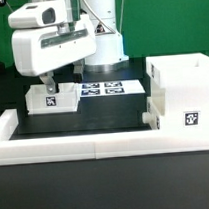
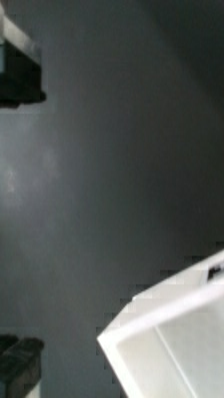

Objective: Assemble drawer

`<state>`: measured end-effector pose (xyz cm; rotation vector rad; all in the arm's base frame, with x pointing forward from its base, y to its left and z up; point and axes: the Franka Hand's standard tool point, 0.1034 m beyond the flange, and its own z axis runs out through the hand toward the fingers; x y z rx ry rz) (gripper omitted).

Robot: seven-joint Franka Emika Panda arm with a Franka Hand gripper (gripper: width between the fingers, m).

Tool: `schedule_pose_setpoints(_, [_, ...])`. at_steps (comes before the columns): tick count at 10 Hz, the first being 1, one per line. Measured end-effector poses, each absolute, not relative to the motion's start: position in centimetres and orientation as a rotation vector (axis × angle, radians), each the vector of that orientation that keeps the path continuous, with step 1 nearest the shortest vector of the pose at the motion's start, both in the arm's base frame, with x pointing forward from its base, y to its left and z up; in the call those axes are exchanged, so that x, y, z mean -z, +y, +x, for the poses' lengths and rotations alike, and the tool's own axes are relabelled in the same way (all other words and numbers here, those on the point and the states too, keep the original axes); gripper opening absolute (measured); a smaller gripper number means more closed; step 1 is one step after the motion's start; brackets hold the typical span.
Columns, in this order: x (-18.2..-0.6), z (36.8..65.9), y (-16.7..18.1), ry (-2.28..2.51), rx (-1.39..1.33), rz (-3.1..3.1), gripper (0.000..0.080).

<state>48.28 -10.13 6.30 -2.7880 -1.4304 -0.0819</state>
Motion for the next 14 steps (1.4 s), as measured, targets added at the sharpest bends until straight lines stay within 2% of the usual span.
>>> schedule_pose_setpoints(4, [-6.5,44.7,-9.7,-0.721,0.172,-3.047,0.0649])
schedule_pose_setpoints(5, [-6.3,44.5,-9.8,-0.608,0.17,-3.062,0.0649])
schedule_pose_setpoints(9, [-6.3,44.6,-9.6,-0.26,0.172,-3.088,0.0649])
schedule_pose_setpoints(14, [-4.7,41.3,-7.9,-0.046,0.08,-3.083,0.0649])
